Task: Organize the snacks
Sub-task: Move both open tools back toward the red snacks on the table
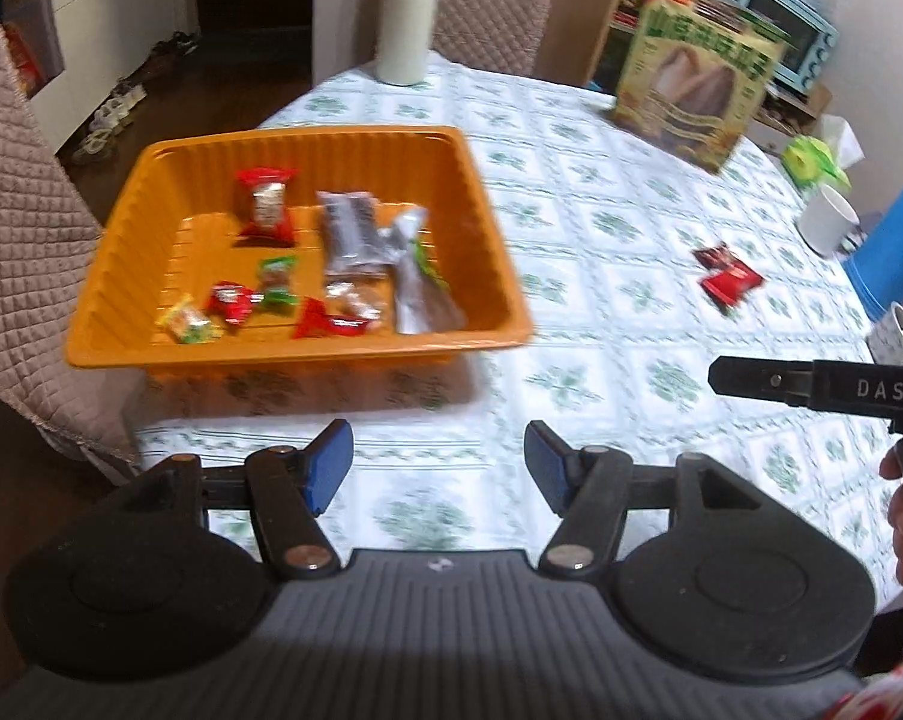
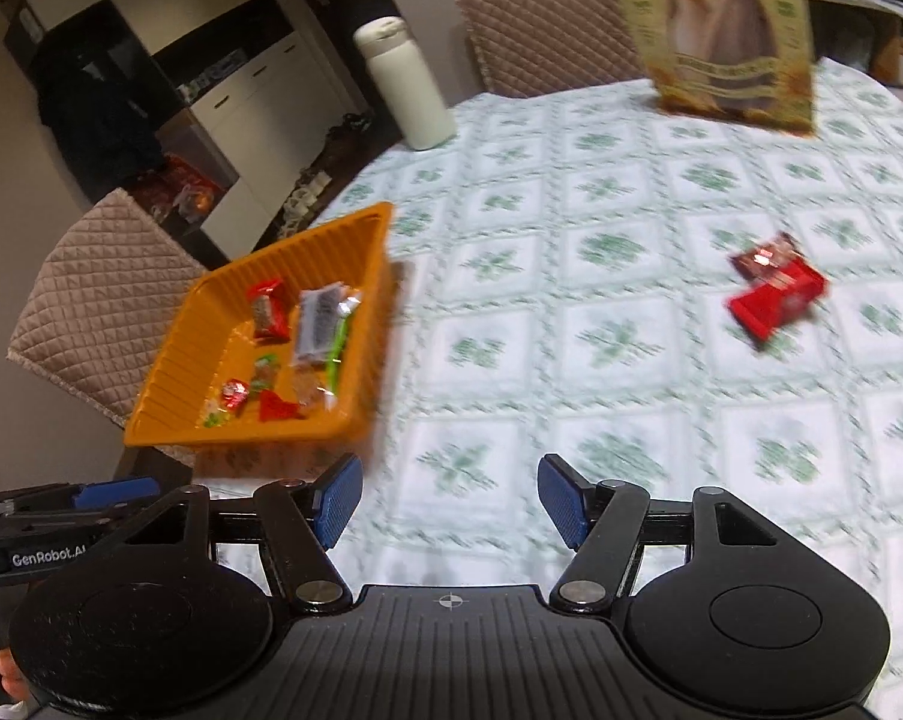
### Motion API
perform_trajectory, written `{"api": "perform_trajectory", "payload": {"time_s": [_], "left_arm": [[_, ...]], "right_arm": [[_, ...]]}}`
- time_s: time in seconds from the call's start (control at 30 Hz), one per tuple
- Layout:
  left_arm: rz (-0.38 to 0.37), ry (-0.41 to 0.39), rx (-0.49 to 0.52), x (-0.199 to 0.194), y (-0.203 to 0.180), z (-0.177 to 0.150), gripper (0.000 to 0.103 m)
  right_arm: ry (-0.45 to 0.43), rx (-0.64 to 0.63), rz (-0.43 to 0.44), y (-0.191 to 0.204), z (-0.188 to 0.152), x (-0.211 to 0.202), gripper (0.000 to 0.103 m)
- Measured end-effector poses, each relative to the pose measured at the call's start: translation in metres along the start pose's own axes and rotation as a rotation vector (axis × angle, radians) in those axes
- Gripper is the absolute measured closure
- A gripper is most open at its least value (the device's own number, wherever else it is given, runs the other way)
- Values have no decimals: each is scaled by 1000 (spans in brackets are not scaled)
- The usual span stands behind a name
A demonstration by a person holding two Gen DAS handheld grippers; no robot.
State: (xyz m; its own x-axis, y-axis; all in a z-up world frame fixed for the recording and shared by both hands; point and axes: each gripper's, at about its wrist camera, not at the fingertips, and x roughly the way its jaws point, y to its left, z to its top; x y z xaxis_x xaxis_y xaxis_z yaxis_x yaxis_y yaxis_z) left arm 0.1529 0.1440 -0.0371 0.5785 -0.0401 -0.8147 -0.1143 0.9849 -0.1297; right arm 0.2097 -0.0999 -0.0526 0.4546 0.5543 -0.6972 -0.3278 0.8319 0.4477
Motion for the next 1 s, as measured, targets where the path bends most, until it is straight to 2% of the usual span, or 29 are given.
{"api": "perform_trajectory", "payload": {"time_s": [0.4,0.7,1.0], "left_arm": [[-90,3,136,13,-86,-3,43],[-150,5,260,46,-147,4,43],[-205,-40,393,81,-198,23,43]], "right_arm": [[-40,65,-96,-67,-19,-48,38],[-77,132,-189,-120,-26,-76,38],[-113,192,-245,-162,-26,-92,38]]}}
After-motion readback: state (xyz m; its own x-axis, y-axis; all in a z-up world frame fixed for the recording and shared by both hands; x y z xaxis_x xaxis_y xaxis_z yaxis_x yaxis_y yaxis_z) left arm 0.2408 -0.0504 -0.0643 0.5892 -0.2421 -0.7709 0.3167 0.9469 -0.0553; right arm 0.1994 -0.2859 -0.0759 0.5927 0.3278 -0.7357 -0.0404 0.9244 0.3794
